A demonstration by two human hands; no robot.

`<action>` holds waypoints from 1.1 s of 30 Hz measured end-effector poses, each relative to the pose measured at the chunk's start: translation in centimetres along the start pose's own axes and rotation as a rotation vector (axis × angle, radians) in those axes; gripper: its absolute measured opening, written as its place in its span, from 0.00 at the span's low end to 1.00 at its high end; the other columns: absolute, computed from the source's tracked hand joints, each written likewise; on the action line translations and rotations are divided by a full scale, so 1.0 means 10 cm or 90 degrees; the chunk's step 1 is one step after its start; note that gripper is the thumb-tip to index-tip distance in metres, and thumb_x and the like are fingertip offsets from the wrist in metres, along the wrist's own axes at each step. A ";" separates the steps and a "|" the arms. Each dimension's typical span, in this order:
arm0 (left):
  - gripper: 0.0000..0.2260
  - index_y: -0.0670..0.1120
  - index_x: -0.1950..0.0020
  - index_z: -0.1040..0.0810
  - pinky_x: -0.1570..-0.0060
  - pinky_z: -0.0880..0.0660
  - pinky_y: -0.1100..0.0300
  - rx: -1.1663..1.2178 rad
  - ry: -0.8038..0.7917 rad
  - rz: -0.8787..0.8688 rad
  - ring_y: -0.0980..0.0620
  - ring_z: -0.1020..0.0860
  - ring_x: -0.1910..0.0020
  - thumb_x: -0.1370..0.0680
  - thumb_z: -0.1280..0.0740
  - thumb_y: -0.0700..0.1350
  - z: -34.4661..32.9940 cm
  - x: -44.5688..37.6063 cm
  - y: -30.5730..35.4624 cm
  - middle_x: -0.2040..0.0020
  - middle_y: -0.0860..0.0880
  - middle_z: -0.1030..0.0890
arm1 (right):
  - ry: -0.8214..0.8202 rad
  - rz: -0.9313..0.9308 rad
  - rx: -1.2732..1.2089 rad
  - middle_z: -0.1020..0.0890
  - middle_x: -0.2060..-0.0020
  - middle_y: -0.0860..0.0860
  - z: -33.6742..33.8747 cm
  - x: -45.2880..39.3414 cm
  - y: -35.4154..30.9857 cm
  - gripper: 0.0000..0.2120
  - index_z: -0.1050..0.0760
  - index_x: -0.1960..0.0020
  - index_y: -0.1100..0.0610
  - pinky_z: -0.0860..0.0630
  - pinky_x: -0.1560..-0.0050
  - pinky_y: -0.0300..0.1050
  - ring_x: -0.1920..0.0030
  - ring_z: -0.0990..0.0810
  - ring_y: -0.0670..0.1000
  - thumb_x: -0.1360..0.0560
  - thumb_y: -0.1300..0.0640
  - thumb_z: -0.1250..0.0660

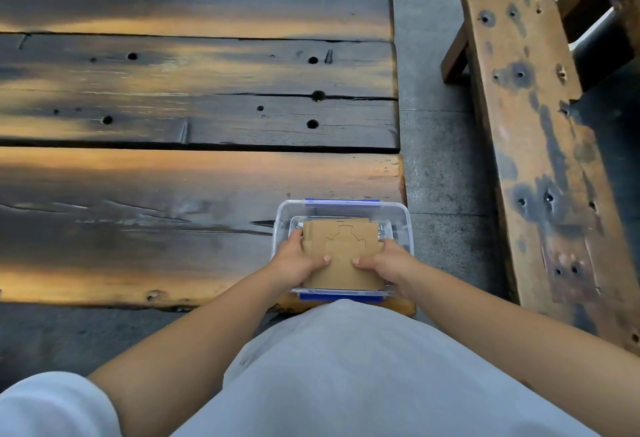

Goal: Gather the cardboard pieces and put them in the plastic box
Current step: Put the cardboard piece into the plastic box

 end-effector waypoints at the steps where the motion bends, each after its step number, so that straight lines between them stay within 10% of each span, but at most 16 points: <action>1: 0.31 0.51 0.30 0.37 0.51 0.26 0.58 0.011 -0.006 0.003 0.50 0.25 0.46 0.28 0.25 0.47 -0.01 0.00 -0.01 0.38 0.50 0.25 | -0.006 0.002 -0.003 0.21 0.45 0.52 -0.01 0.00 0.00 0.27 0.33 0.48 0.48 0.21 0.54 0.48 0.50 0.20 0.52 0.37 0.53 0.19; 8: 0.16 0.52 0.43 0.30 0.72 0.29 0.71 0.055 -0.004 0.037 0.61 0.23 0.59 0.26 0.27 0.47 -0.03 -0.04 -0.03 0.54 0.55 0.22 | -0.040 0.018 -0.029 0.21 0.44 0.50 -0.03 0.03 0.02 0.36 0.35 0.34 0.52 0.20 0.49 0.53 0.48 0.20 0.53 0.36 0.54 0.20; 16: 0.17 0.52 0.42 0.26 0.56 0.22 0.54 0.004 -0.130 0.080 0.50 0.20 0.50 0.28 0.26 0.52 0.01 -0.07 0.05 0.46 0.51 0.19 | -0.097 0.052 0.046 0.19 0.44 0.50 -0.03 0.00 -0.10 0.34 0.30 0.35 0.50 0.20 0.46 0.54 0.47 0.19 0.53 0.37 0.52 0.19; 29: 0.22 0.49 0.42 0.24 0.54 0.22 0.55 -0.080 -0.097 0.080 0.50 0.21 0.50 0.31 0.26 0.57 0.04 -0.16 0.05 0.47 0.50 0.19 | -0.100 0.137 0.286 0.19 0.46 0.48 0.02 -0.04 -0.21 0.19 0.27 0.51 0.43 0.22 0.52 0.41 0.53 0.21 0.46 0.35 0.40 0.23; 33: 0.21 0.51 0.45 0.24 0.61 0.23 0.57 0.014 -0.080 0.098 0.51 0.19 0.52 0.32 0.26 0.59 0.03 -0.10 0.03 0.49 0.51 0.18 | -0.128 0.074 0.181 0.22 0.40 0.52 0.06 -0.02 -0.18 0.37 0.31 0.39 0.51 0.22 0.43 0.54 0.45 0.21 0.53 0.41 0.35 0.23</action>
Point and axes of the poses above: each hand's wrist, its own x-axis away from the middle knuckle, its own z-axis out of the back of the hand, y = z × x, the point moved 5 cm from there along -x, towards the middle knuckle
